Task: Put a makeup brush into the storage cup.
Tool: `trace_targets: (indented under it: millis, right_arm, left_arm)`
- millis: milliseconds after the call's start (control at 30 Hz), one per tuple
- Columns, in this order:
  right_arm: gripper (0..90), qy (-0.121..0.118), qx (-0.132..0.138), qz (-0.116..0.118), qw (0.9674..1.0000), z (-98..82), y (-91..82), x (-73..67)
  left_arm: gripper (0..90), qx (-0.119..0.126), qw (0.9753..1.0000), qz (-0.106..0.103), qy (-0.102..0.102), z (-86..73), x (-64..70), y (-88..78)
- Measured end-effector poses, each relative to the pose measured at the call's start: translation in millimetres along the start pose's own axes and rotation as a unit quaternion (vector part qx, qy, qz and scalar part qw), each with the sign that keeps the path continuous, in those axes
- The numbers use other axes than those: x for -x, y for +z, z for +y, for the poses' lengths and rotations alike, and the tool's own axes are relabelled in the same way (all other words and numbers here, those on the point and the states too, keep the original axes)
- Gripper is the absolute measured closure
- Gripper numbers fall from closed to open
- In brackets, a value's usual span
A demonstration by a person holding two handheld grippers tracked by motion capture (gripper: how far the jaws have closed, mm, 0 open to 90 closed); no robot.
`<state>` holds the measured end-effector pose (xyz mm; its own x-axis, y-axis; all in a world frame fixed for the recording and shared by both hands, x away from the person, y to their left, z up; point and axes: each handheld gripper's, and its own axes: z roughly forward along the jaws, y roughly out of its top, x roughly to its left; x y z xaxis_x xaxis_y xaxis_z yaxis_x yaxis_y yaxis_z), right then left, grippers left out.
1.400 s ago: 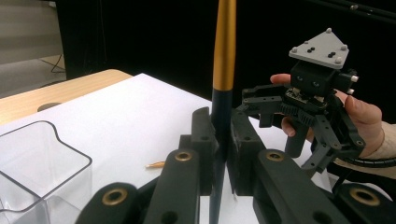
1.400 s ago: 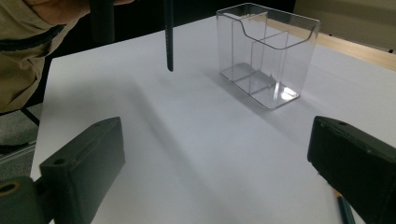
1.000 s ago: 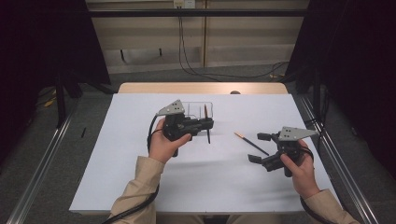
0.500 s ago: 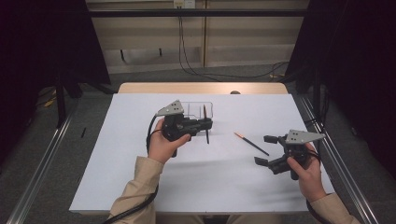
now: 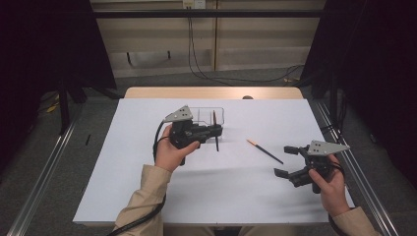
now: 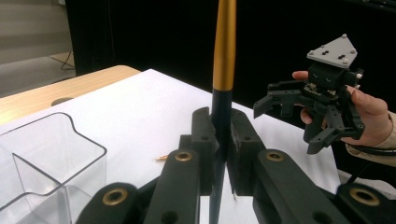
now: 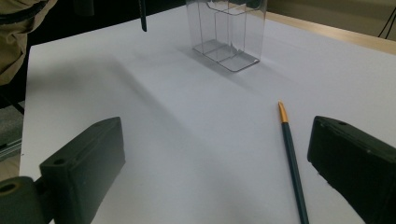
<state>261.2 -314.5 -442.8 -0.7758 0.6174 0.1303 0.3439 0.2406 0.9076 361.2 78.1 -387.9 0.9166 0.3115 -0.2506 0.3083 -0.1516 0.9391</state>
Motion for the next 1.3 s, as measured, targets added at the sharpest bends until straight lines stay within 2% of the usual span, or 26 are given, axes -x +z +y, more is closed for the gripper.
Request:
trace_targets:
  millis: [333,833,1133,1300]
  right_arm:
    - [3.4,0.004,0.003,-0.005,1.0,-4.2,-10.5,1.8]
    - [4.0,-0.002,-0.004,-0.006,1.0,-6.3,-8.2,0.6]
    - [4.2,0.0,-0.003,-0.002,1.0,-7.1,-8.5,2.2]
    - [4.2,-0.001,-0.001,-0.003,1.0,-7.0,-9.0,2.4]
  left_arm:
    - [83.1,-0.003,1.0,0.002,0.0,-0.2,-1.6,-0.6]
    - [83.1,-0.002,0.9999,0.01,0.002,3.5,-6.0,-2.2]
    - [83.1,0.002,0.9997,0.023,-0.003,10.2,-14.3,-2.0]
    - [83.1,0.002,0.9994,0.034,0.003,15.0,-18.9,-2.5]
